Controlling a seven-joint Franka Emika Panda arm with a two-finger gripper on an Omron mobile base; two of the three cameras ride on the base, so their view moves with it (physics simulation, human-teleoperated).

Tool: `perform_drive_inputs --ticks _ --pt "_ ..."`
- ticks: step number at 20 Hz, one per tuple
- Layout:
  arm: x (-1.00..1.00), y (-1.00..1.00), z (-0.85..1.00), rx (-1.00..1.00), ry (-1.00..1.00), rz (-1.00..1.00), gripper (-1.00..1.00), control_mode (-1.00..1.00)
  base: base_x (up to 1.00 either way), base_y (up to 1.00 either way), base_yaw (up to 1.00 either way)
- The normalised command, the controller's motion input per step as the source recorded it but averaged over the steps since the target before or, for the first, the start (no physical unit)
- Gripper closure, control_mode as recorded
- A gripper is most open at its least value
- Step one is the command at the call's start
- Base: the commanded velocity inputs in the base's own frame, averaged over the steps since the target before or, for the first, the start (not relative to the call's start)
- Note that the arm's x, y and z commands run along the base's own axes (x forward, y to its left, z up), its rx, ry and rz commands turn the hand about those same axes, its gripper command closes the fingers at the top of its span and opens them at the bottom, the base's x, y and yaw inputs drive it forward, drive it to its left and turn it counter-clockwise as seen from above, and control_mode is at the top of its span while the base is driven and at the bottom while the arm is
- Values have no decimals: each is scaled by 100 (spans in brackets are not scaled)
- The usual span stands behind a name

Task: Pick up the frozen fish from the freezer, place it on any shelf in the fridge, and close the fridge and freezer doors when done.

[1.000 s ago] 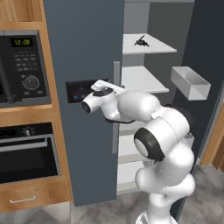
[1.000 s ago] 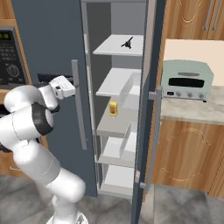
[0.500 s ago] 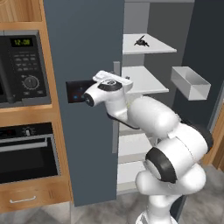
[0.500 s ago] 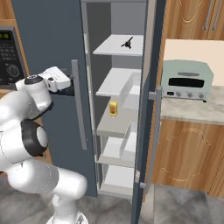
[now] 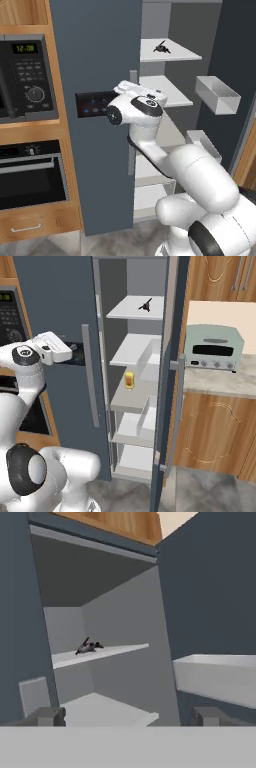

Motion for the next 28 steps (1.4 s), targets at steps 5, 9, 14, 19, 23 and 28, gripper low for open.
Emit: perform_drive_inputs --ticks 5,9,14,19,23,28 --pt "-100 -65 16 18 17 5 -100 -100 0 0 0" --pt "-100 -66 16 18 18 5 -100 -100 0 0 0" --pt "-100 -69 18 18 19 6 -100 -100 0 0 0" --pt "-100 -83 13 19 21 8 -100 -100 0 0 0" --pt "-100 -100 0 25 27 9 -100 -100 0 0 0" --pt "-100 -100 0 27 16 12 -100 -100 0 0 0"
